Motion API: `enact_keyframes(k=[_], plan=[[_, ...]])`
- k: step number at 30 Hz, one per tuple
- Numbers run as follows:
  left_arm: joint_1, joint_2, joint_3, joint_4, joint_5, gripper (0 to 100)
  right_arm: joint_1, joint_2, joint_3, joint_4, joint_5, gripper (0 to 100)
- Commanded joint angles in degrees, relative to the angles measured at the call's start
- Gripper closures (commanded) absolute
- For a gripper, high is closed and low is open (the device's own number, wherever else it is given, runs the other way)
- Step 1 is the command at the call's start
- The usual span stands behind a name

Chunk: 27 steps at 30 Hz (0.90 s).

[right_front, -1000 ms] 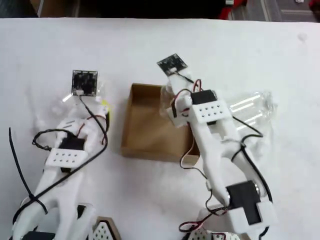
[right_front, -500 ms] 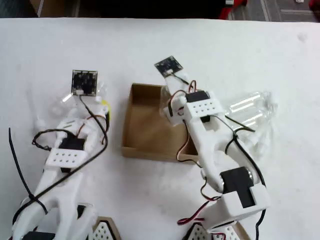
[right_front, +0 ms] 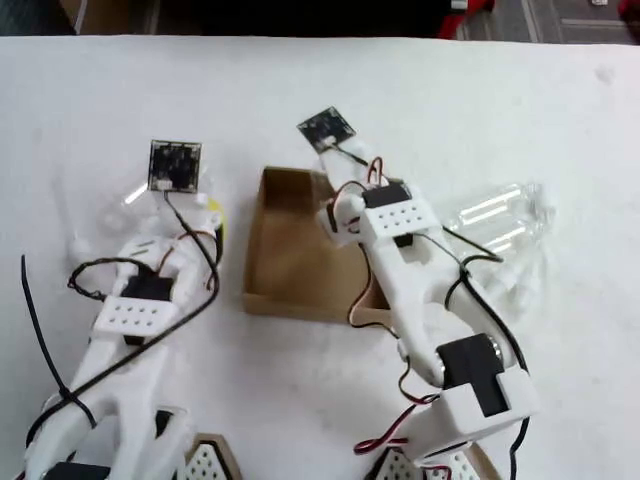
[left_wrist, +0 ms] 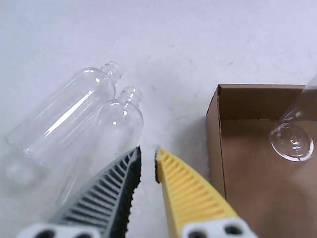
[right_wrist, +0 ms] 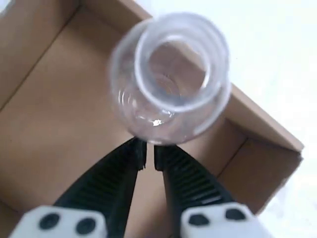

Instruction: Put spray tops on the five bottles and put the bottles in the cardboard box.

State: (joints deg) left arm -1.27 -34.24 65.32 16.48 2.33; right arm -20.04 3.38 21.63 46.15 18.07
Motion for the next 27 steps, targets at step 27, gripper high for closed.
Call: enact_keyframes(k=[27], plan=[[0.13,0.04,-0.26,-1.58,0.7,94,14.55,-30.37,0.18,31.69,0.44,97.7]])
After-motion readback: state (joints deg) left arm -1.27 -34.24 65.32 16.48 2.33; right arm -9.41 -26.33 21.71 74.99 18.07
